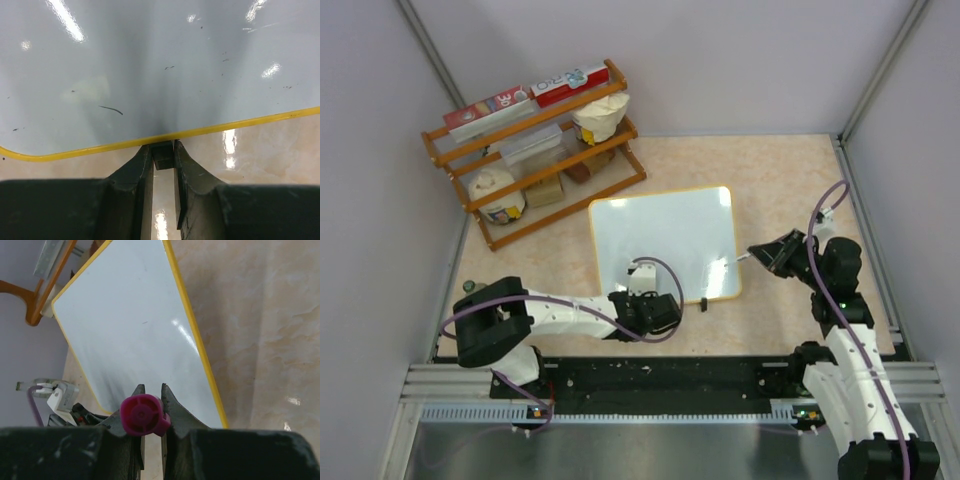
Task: Write a sentence on the whiteboard
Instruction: Move the whiteboard to the center of the board.
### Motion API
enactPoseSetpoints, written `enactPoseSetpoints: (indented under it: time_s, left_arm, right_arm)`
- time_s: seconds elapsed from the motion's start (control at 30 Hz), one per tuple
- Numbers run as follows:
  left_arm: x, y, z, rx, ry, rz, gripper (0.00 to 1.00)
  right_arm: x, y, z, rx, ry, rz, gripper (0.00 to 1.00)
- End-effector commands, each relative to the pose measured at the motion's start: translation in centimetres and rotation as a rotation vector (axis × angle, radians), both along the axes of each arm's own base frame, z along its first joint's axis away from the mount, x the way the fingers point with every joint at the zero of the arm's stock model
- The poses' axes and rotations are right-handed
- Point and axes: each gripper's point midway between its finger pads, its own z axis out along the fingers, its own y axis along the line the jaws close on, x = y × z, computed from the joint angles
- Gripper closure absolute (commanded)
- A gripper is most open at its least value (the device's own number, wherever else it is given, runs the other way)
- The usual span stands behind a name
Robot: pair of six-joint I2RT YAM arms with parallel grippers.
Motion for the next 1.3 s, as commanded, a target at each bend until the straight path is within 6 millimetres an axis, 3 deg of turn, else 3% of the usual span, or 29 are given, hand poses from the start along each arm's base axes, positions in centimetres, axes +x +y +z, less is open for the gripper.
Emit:
enactPoseSetpoints:
  time_s: [0.0, 0.5, 0.53, 0.63, 0.67, 0.77, 1.13, 1.27]
  left_arm:
    - [-3.9, -1.6, -0.4, -0.061, 0.155, -0.063, 1.0]
    - [-7.6, -5.0, -1.0, -0.091, 0.246, -0.17, 1.0]
    - [-7.7, -5.1, -1.0, -0.091, 0.248, -0.174, 0.98]
    - [-8.1, -5.4, -1.0, -0.11, 0.259, -0.201, 0.79]
    - [-8.2, -5.4, -1.0, -0.112, 0.264, -0.205, 0.62]
    - [-8.4, -5.9, -0.9, -0.127, 0.266, -0.225, 0.46]
    - [-8.8, -9.0, -1.3, -0.11, 0.27, -0.368, 0.43]
    - [-9.0, -8.9, -1.0, -0.092, 0.267, -0.376, 0.43]
  right_arm:
    - [0.3, 0.4, 4.6, 0.024, -0.132, 0.024, 1.0]
    - [-0.1, 0.6, 5.5, 0.045, -0.147, 0.034, 1.0]
    - [-0.2, 0.7, 5.6, 0.046, -0.149, 0.037, 1.0]
    - [-0.3, 0.8, 5.9, 0.049, -0.152, 0.039, 1.0]
    - [-0.3, 0.8, 5.9, 0.051, -0.151, 0.039, 1.0]
    - [-0.4, 0.8, 6.1, 0.054, -0.156, 0.042, 1.0]
    - [-0.4, 0.8, 6.6, 0.056, -0.163, 0.041, 1.0]
    - [-0.4, 0.8, 6.7, 0.052, -0.166, 0.041, 1.0]
